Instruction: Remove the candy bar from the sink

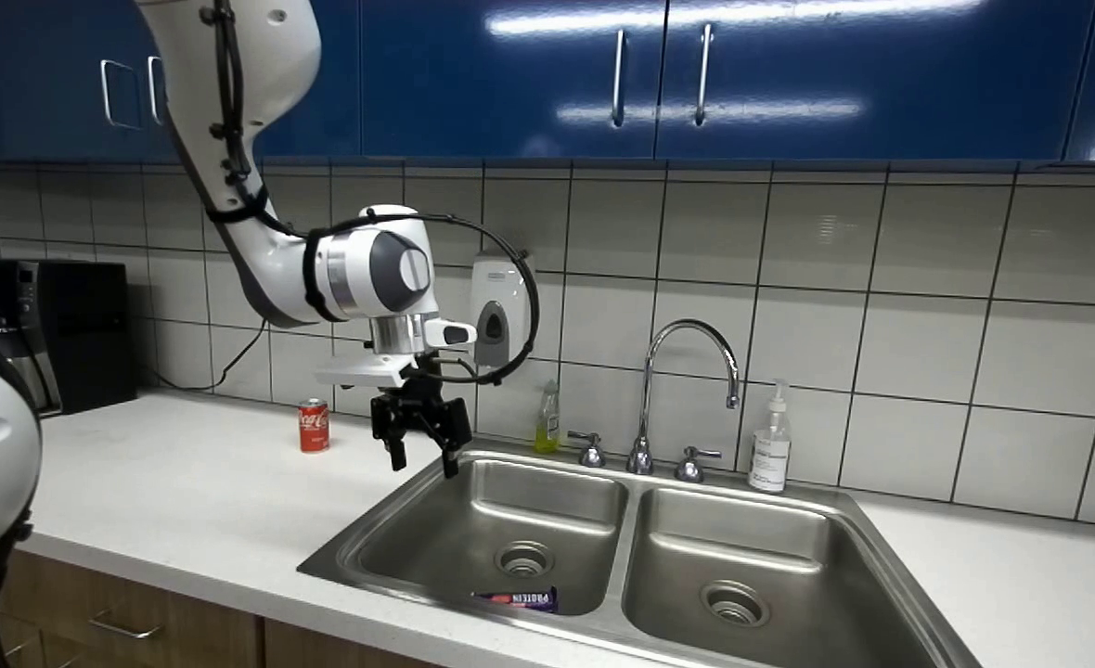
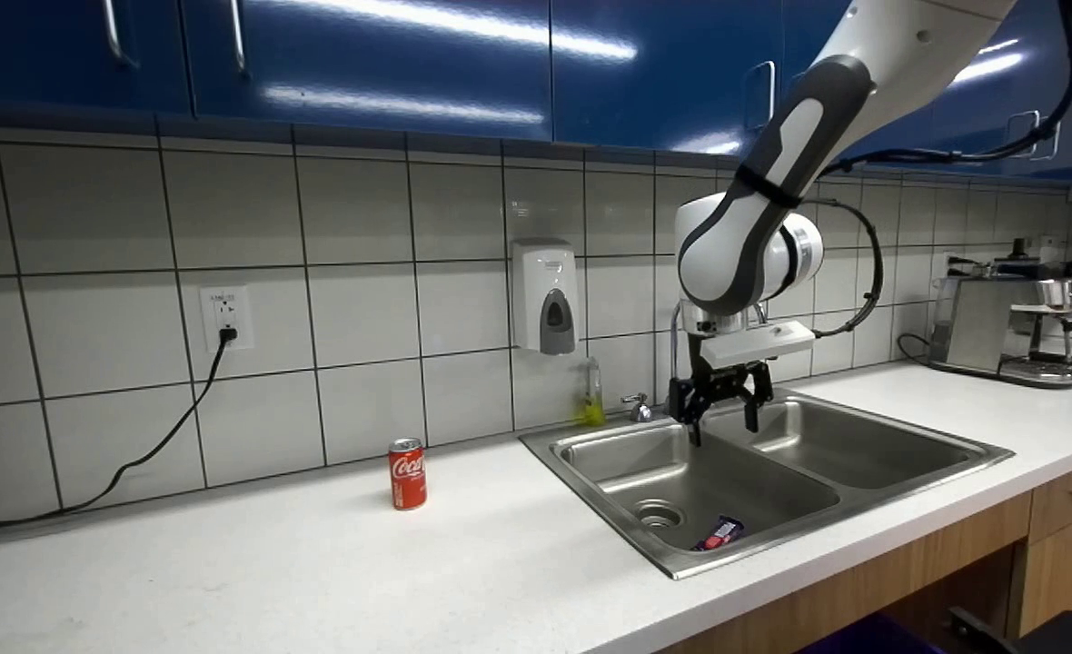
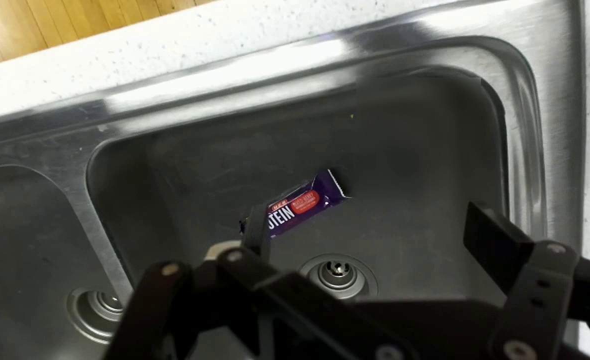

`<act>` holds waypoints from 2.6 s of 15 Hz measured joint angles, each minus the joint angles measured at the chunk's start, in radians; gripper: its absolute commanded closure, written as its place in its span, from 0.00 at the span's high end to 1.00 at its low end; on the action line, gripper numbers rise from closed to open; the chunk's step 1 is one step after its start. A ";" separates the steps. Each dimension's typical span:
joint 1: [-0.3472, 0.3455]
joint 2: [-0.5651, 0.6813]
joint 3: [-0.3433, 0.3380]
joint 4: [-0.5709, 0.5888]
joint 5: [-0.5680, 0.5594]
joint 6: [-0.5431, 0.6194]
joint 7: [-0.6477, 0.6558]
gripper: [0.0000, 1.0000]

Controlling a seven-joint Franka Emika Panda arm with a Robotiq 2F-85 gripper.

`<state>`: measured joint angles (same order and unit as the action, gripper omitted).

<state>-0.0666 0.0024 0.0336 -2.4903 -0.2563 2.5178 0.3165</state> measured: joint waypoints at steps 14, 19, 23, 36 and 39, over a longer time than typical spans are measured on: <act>0.045 0.420 -0.143 0.280 0.000 0.133 0.005 1.00; 0.048 0.538 -0.160 0.367 0.050 0.140 -0.003 1.00; 0.048 0.610 -0.167 0.418 0.086 0.146 -0.012 1.00; 0.054 0.726 -0.187 0.503 0.126 0.151 -0.017 1.00; 0.055 0.726 -0.188 0.503 0.126 0.151 -0.017 1.00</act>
<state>-0.0114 0.7281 -0.1542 -1.9872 -0.1302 2.6685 0.2991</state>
